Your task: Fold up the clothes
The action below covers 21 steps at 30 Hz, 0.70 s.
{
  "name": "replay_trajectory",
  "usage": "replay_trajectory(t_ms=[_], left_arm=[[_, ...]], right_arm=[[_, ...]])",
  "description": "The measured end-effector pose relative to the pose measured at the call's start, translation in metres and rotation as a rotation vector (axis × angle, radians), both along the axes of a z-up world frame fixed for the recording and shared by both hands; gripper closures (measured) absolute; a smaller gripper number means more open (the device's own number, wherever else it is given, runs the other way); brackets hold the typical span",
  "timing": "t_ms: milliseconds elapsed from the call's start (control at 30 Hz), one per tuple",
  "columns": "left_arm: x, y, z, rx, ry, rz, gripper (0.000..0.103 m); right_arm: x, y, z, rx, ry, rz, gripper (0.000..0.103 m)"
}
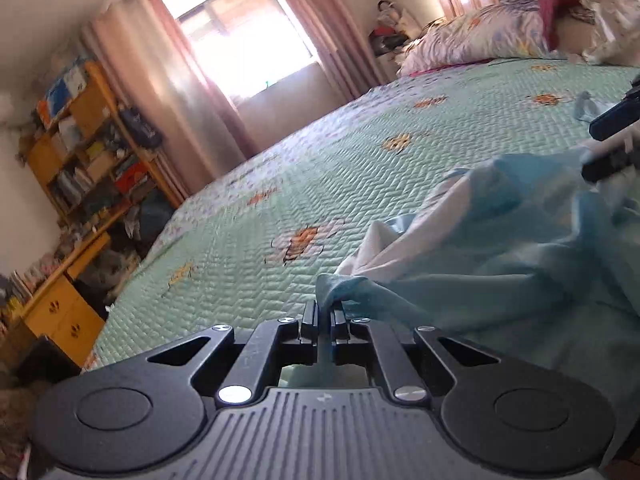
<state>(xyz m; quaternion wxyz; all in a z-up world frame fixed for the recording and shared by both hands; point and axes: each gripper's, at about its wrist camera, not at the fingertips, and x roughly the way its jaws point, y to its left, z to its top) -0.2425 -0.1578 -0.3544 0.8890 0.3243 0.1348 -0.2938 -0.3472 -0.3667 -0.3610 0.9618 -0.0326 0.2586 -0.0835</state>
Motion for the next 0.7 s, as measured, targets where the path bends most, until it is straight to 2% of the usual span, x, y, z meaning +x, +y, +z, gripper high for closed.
replay_trajectory(t_ms=[33, 100, 200, 300, 333, 367, 400, 433, 467, 533, 600, 700], left_arm=[[-0.003, 0.001, 0.003, -0.009, -0.013, -0.003, 0.093], [-0.001, 0.001, 0.010, -0.020, -0.024, 0.007, 0.092], [-0.004, 0.001, 0.018, -0.024, -0.018, 0.020, 0.090], [-0.016, -0.003, 0.004, 0.040, -0.045, 0.045, 0.086], [-0.019, -0.005, -0.001, 0.063, -0.056, 0.055, 0.077], [-0.022, -0.005, -0.005, 0.081, -0.060, 0.064, 0.057], [-0.025, -0.004, -0.009, 0.091, -0.063, 0.065, 0.045], [-0.029, -0.003, -0.011, 0.097, -0.069, 0.060, 0.021], [-0.032, -0.002, -0.013, 0.102, -0.075, 0.055, 0.008], [-0.037, -0.001, -0.016, 0.109, -0.080, 0.048, 0.007], [-0.037, -0.002, -0.016, 0.106, -0.067, 0.056, 0.007], [-0.039, -0.001, -0.016, 0.092, -0.054, 0.061, 0.007]], right_arm=[[-0.003, 0.009, -0.008, -0.111, 0.006, -0.008, 0.043], [-0.003, 0.011, -0.012, -0.201, -0.001, -0.033, 0.043], [0.005, -0.001, -0.011, -0.186, -0.016, -0.038, 0.043], [0.019, -0.007, -0.015, -0.174, 0.009, -0.093, 0.043], [0.018, -0.008, -0.015, -0.143, 0.009, -0.103, 0.043], [0.016, -0.006, -0.014, -0.110, 0.001, -0.104, 0.042], [0.010, -0.007, -0.016, -0.085, -0.007, -0.106, 0.042], [0.005, -0.006, -0.018, -0.064, -0.014, -0.112, 0.041], [-0.002, -0.006, -0.020, -0.047, -0.017, -0.122, 0.038], [-0.008, -0.011, -0.023, -0.009, 0.005, -0.157, 0.033], [-0.013, -0.018, -0.024, 0.044, 0.030, -0.211, 0.033], [-0.021, -0.028, -0.025, 0.156, 0.010, -0.264, 0.033]])
